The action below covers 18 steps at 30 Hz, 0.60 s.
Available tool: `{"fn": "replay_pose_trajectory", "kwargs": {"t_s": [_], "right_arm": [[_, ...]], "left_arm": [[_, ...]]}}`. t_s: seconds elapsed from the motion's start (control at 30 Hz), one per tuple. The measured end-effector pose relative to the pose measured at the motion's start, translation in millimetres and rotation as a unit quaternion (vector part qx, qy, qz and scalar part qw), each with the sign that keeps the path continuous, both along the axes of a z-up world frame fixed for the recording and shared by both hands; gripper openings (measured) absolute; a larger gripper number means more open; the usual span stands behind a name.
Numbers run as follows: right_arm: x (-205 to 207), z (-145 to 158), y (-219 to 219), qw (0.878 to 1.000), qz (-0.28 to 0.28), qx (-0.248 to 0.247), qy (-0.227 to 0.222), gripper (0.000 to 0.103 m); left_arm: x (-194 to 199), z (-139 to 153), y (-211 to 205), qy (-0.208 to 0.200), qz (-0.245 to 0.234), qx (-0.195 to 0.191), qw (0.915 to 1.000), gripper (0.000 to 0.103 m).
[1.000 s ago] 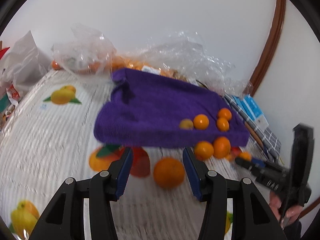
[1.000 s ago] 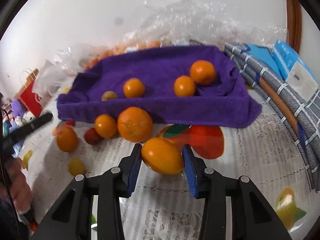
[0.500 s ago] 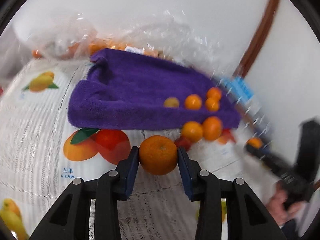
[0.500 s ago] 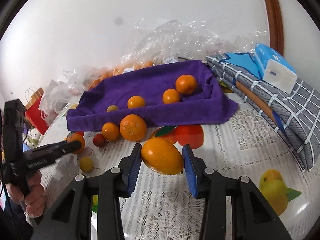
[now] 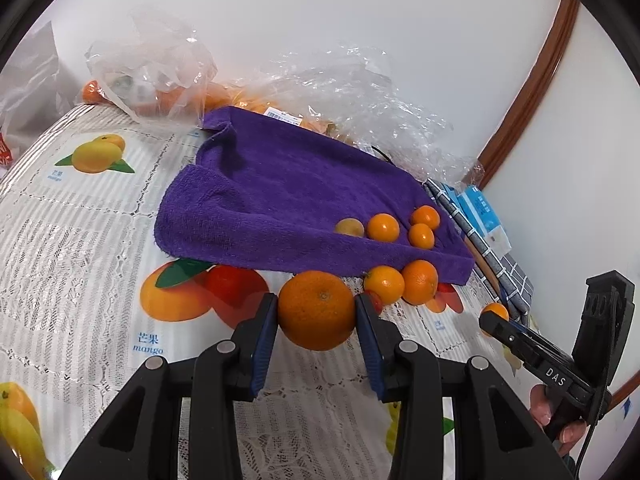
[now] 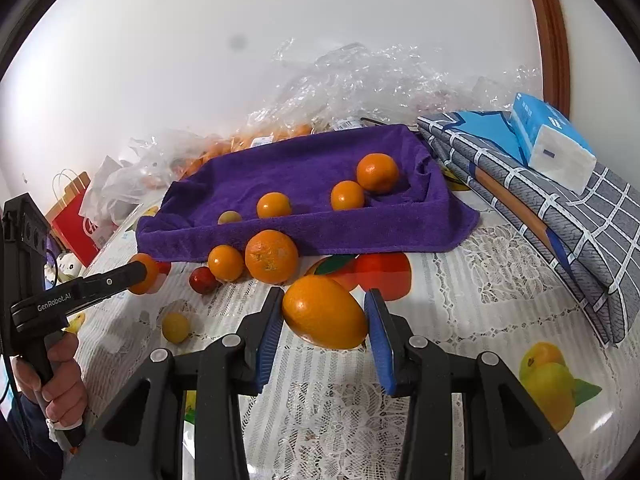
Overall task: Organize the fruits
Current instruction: 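Carry the large orange and oval orange with both tools over the purple towel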
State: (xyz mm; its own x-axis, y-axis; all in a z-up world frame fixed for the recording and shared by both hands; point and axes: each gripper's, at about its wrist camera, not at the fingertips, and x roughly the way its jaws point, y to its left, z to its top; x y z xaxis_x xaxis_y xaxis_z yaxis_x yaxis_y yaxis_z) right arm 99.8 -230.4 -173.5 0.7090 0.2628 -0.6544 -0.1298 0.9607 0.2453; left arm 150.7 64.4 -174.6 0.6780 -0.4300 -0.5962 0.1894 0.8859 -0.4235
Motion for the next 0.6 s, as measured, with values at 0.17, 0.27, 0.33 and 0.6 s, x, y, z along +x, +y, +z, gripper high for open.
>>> {"fn": "replay_pose_trajectory", "kwargs": {"t_s": [0.17, 0.27, 0.33, 0.6], "right_arm": [[1.5, -1.5, -2.4, 1.0, -0.004, 0.005, 0.004, 0.041], [2.2, -2.1, -3.4, 1.0, -0.008, 0.004, 0.006, 0.041], [1.5, -1.6, -4.2, 1.0, -0.01, 0.005, 0.004, 0.041], [0.1, -0.6, -5.1, 1.0, -0.01, 0.005, -0.002, 0.041]], "left_arm": [[-0.3, 0.3, -1.2, 0.0, -0.008, 0.002, 1.0, 0.037], [-0.5, 0.4, -1.6, -0.001, -0.008, 0.003, 1.0, 0.037], [-1.2, 0.7, -1.7, -0.003, -0.009, 0.002, 0.9999, 0.037], [-6.7, 5.6, -2.5, -0.022, -0.004, 0.009, 0.9997, 0.037]]}}
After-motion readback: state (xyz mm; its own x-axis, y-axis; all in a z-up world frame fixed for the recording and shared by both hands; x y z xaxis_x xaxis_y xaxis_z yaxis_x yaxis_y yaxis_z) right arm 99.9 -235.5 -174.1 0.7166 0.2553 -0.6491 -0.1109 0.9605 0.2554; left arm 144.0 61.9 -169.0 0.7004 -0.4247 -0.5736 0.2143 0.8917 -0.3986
